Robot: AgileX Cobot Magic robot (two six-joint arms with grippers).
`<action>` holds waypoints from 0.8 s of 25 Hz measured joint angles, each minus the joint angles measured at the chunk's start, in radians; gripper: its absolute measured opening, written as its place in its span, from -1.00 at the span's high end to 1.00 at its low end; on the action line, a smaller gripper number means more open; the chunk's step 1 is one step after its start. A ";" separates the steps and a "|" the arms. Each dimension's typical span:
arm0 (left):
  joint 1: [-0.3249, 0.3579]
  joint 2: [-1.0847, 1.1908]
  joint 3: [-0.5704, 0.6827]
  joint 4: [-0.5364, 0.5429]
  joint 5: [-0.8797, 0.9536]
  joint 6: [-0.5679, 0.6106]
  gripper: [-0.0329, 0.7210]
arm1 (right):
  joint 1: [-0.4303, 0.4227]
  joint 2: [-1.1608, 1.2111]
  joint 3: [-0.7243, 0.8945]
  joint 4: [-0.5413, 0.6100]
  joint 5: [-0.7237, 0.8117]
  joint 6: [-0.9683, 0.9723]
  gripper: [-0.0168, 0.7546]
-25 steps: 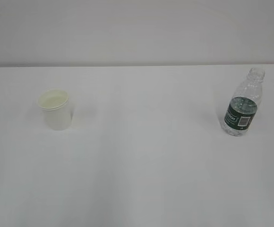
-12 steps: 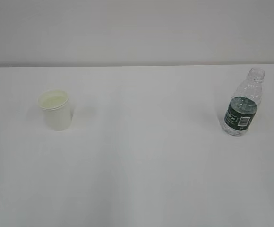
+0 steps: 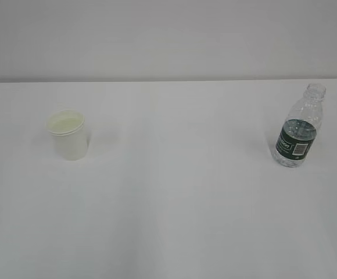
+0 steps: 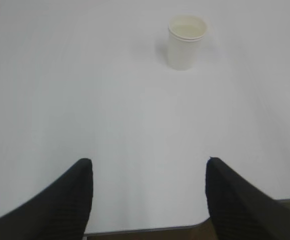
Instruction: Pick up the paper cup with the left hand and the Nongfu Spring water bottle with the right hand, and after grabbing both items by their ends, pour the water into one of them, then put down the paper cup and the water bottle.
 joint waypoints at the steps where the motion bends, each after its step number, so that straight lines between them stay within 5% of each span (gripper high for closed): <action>1: 0.000 -0.009 0.000 0.000 0.001 0.000 -0.42 | 0.000 0.000 0.000 0.000 0.000 0.000 -0.39; 20: 0.000 -0.039 0.006 -0.002 0.002 0.000 -0.41 | 0.000 0.000 0.000 0.000 0.000 0.000 -0.39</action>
